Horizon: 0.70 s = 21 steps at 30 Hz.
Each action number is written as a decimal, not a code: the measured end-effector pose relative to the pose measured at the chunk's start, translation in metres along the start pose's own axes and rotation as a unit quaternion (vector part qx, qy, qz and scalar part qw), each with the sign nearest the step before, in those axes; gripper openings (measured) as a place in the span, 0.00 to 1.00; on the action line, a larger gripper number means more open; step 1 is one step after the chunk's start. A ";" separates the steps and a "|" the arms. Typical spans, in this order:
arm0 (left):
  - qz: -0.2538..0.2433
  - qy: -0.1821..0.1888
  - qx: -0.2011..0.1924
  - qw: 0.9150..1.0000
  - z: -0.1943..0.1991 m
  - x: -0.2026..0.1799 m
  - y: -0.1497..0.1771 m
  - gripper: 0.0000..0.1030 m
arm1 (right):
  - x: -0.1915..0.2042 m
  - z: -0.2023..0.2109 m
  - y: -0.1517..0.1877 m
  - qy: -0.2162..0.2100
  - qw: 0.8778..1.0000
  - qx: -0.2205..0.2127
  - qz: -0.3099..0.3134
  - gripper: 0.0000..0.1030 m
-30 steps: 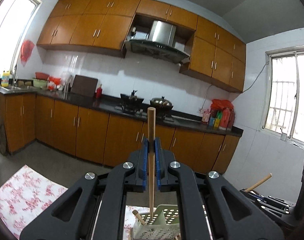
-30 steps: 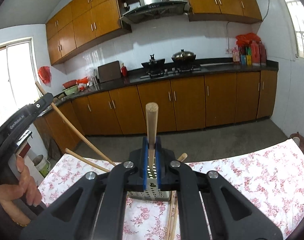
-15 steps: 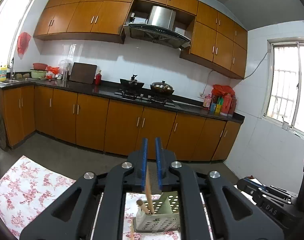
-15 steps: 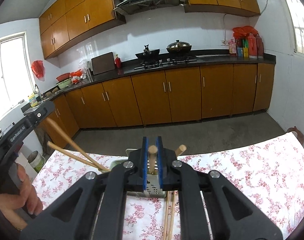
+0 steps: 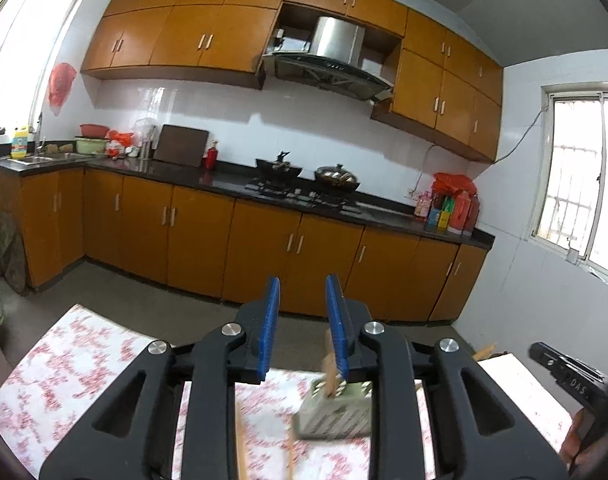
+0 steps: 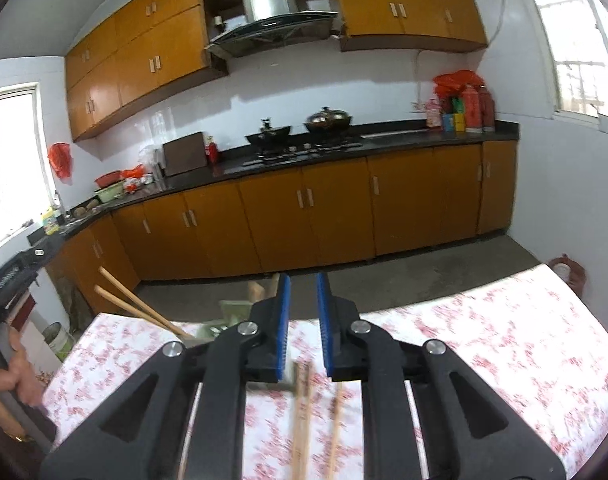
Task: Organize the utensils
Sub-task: 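Drop the left tool's chopstick into the holder and open while the right tool releases its chopstick, then lower the open left tool onto another chopstick while the right tool grasps one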
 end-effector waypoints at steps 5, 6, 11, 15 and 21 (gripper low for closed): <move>-0.006 -0.039 0.025 0.999 0.007 0.033 0.023 0.30 | -0.029 -0.021 0.053 0.031 0.997 0.067 -0.020 0.15; -0.010 -0.047 0.031 0.998 0.006 0.039 0.028 0.30 | -0.031 -0.028 0.066 0.032 0.996 0.084 -0.023 0.15; -0.010 -0.089 0.111 0.990 -0.014 0.079 0.078 0.30 | -0.019 -0.068 0.124 -0.003 0.985 0.172 -0.026 0.17; 0.004 -0.098 0.172 0.980 -0.025 0.102 0.115 0.30 | 0.003 -0.092 0.163 -0.020 0.974 0.224 -0.006 0.17; 0.008 -0.083 0.217 0.972 -0.029 0.111 0.145 0.30 | 0.016 -0.105 0.186 -0.011 0.969 0.248 0.016 0.16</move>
Point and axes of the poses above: each gripper's, at about its wrist camera, not at the fingertips, and z roughly against the way its jaws point, x to its left, y to its underside, the point moved 3 cm from there along -z, roughly the way its jaws point, and after that the axes turned 7 degrees about z, right-handed, at the moved point
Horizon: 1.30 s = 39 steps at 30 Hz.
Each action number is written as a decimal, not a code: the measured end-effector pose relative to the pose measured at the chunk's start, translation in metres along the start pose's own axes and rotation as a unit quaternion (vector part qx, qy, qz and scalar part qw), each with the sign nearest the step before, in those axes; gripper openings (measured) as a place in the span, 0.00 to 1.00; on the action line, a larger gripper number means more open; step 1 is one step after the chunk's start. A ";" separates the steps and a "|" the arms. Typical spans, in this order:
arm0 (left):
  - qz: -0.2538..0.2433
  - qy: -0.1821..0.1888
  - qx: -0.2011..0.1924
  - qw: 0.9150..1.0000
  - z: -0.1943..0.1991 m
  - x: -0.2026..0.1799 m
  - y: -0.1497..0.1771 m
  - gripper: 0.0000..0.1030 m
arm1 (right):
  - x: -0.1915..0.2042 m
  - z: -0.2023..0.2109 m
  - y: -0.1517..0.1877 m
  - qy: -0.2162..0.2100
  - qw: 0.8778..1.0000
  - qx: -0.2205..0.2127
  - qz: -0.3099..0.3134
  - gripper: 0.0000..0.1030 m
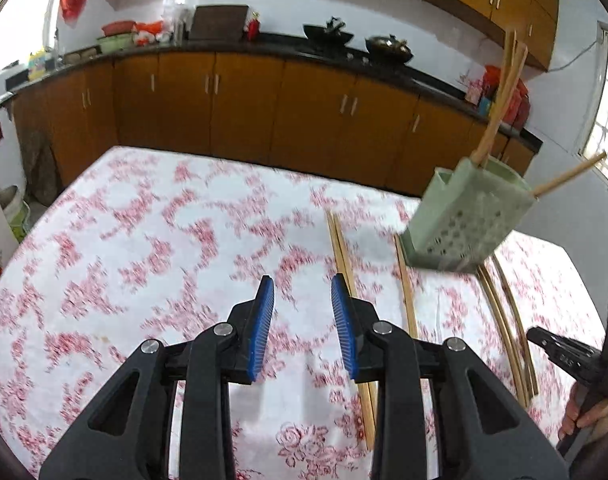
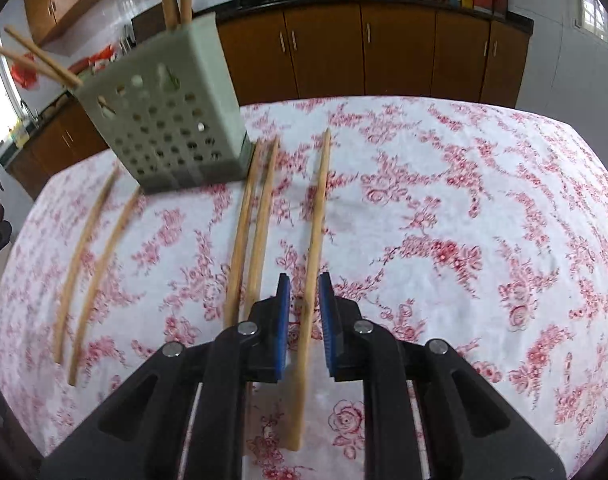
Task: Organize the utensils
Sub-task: 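Lower the open left tool onto another chopstick while the right tool grasps one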
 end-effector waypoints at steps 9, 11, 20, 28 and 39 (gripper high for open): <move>-0.021 0.028 0.056 0.998 -0.022 -0.014 0.027 0.30 | -0.023 -0.008 0.002 0.045 0.999 0.001 -0.022 0.08; -0.027 0.030 0.067 0.997 -0.027 -0.018 0.033 0.30 | -0.030 -0.007 0.003 0.045 0.998 0.000 -0.036 0.08; -0.059 0.012 0.095 0.994 -0.049 -0.031 0.044 0.27 | -0.033 -0.008 0.005 0.053 0.998 -0.003 -0.024 0.08; -0.070 -0.009 0.095 0.993 -0.057 -0.032 0.045 0.26 | -0.031 -0.009 0.005 0.053 0.998 -0.003 -0.021 0.08; -0.069 -0.039 0.083 0.993 -0.065 -0.032 0.041 0.07 | -0.025 -0.011 0.004 0.052 0.999 -0.006 -0.010 0.09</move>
Point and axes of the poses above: each gripper's, at about its wrist camera, not at the fingertips, and z roughly against the way its jaws point, x to its left, y to its underside, the point moved 3 cm from there along -z, roughly the way its jaws point, and after that the axes turned 7 degrees about z, right-handed, at the moved point
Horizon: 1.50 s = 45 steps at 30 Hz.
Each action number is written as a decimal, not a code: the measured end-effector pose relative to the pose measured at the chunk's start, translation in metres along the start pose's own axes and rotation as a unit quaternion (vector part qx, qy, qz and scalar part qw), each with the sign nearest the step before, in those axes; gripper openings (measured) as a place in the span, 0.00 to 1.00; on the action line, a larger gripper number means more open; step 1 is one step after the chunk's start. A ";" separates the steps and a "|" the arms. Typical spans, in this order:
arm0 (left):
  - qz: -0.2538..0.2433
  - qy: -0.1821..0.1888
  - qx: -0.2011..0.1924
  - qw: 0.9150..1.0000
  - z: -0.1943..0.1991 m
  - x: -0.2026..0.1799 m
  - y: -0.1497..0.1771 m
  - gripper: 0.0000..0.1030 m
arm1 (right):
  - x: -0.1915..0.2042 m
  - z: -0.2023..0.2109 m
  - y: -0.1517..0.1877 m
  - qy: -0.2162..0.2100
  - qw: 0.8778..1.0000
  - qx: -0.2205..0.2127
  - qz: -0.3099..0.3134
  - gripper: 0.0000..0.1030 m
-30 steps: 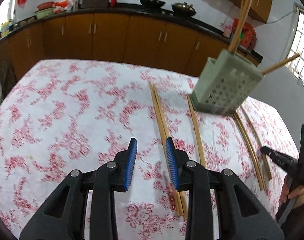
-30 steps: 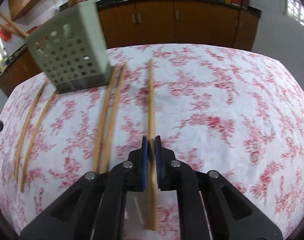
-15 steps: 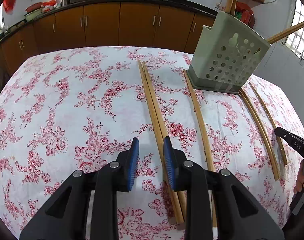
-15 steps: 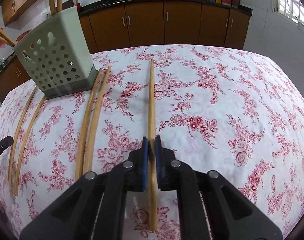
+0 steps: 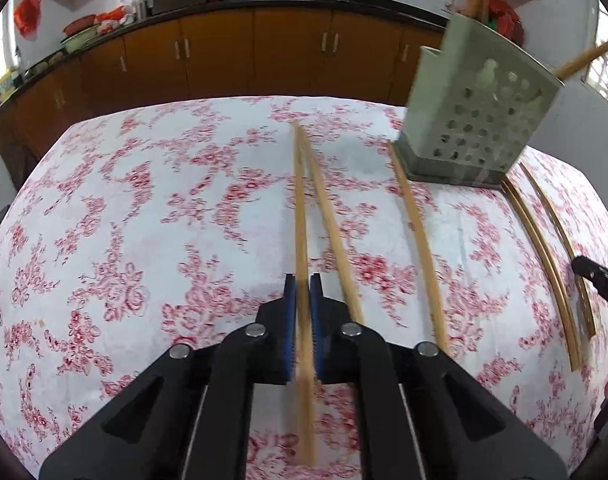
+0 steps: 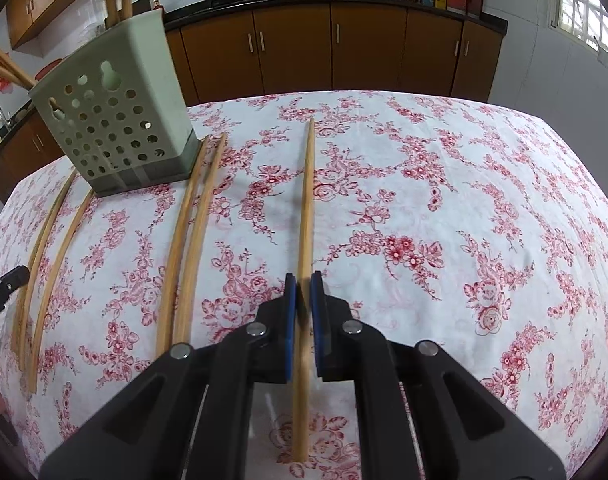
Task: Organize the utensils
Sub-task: 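Lower the open left tool onto another chopstick while the right tool grasps one, then close the left tool on its chopstick and lift while the right tool lifts its chopstick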
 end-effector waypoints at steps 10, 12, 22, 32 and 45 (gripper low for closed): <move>0.003 -0.009 -0.002 1.000 0.000 0.039 -0.008 0.07 | -0.015 -0.006 -0.005 0.017 1.000 -0.007 -0.019 0.08; 0.000 -0.003 -0.005 1.000 0.000 0.039 -0.006 0.07 | -0.016 -0.007 -0.006 0.016 1.000 -0.008 -0.019 0.08; 0.004 0.002 -0.004 1.000 0.002 0.043 -0.006 0.08 | -0.012 -0.004 -0.001 0.019 1.000 -0.015 -0.017 0.08; 0.009 0.007 -0.004 1.000 0.001 0.044 -0.005 0.08 | -0.014 -0.005 -0.002 0.015 1.000 -0.016 -0.021 0.08; 0.009 0.007 -0.004 1.000 0.001 0.043 -0.005 0.08 | -0.013 -0.004 -0.002 0.014 1.000 -0.016 -0.024 0.08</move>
Point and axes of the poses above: each gripper's, at about its wrist camera, not at the fingertips, and z roughly against the way its jaws point, x to its left, y to its underside, the point moved 3 cm from there along -z, roughly the way its jaws point, and after that the axes turned 7 degrees about z, right-handed, at the moved point
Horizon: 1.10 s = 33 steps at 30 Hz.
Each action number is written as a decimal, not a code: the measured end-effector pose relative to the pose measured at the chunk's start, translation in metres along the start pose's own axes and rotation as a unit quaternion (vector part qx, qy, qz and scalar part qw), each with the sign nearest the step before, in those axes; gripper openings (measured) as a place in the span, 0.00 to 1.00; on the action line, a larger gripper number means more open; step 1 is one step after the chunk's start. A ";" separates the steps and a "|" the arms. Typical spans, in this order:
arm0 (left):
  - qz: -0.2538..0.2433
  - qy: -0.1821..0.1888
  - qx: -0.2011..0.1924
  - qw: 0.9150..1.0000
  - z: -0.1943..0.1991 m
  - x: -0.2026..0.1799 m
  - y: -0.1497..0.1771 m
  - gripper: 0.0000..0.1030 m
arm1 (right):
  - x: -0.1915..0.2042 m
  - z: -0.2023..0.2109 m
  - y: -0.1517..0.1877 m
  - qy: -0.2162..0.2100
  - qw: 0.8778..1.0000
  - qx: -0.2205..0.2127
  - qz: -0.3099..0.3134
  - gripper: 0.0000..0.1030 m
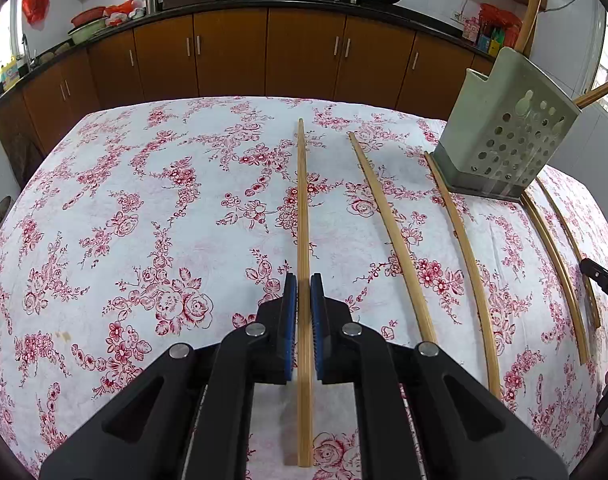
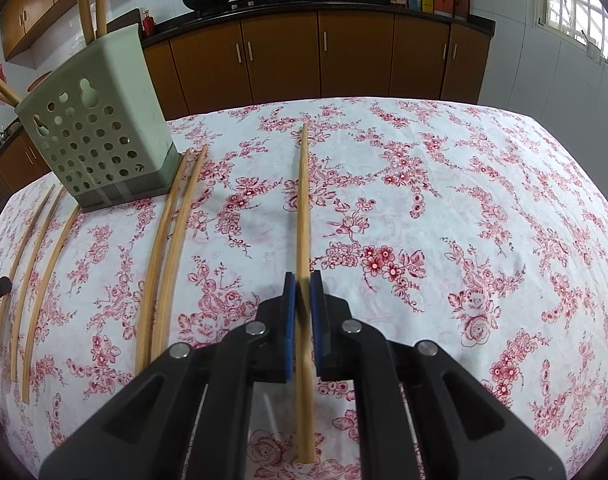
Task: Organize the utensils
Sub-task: 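Close the left tool on its chopstick and lift while the right tool lifts its chopstick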
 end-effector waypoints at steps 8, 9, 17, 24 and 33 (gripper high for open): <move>-0.003 -0.003 0.000 1.000 0.000 0.000 0.000 0.08 | 0.000 0.001 0.001 0.000 1.000 0.000 -0.001 0.08; -0.006 -0.004 0.000 1.000 0.000 -0.001 0.000 0.08 | 0.001 0.002 0.002 -0.001 1.000 0.000 -0.001 0.08; -0.026 -0.007 0.003 1.000 0.009 -0.003 0.013 0.08 | 0.003 0.012 0.016 -0.005 1.000 0.000 0.002 0.08; -0.032 -0.011 0.003 0.999 0.018 -0.006 0.025 0.09 | 0.002 0.018 0.023 -0.011 1.000 0.000 0.001 0.08; -0.043 -0.015 0.010 0.999 0.026 -0.007 0.034 0.08 | -0.003 0.031 0.025 -0.016 1.000 -0.006 -0.004 0.08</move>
Point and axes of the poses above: each gripper's, at about its wrist camera, not at the fingertips, and z roughly against the way its jaws point, x to its left, y to its underside, the point moved 3 cm from there along -z, roughly the way its jaws point, and after that the axes turned 7 degrees about z, right-handed, at the moved point
